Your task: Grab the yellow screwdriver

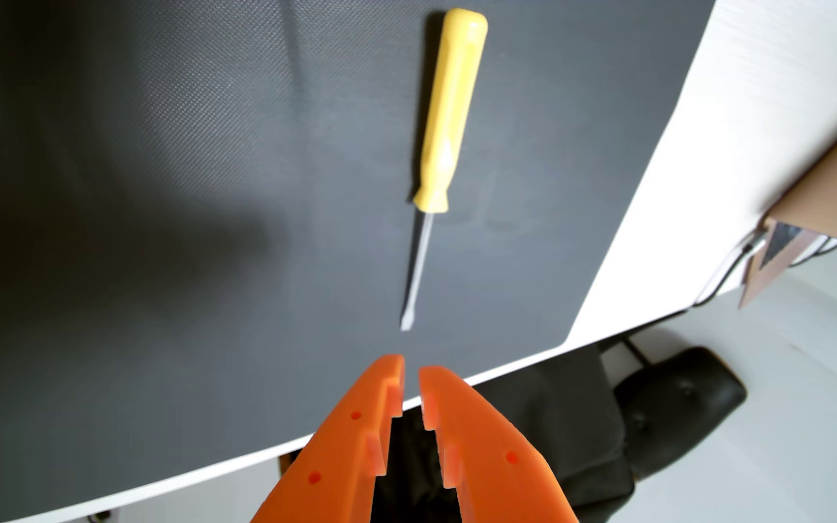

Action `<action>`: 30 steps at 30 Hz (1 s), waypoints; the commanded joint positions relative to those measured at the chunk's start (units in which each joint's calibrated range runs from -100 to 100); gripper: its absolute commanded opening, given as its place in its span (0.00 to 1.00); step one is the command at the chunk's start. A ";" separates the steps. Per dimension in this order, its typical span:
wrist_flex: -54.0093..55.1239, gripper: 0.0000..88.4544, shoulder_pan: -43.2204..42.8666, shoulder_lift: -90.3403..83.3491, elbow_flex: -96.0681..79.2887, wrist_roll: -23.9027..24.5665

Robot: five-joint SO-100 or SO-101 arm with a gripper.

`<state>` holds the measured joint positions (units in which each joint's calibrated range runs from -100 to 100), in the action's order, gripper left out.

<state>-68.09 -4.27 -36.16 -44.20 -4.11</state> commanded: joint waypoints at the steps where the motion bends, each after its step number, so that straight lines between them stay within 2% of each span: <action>1: 0.54 0.02 -0.22 7.58 6.69 -0.89; 30: 0.54 0.03 -2.38 39.77 28.21 -1.57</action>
<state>-67.83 -6.97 2.59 -18.92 -5.68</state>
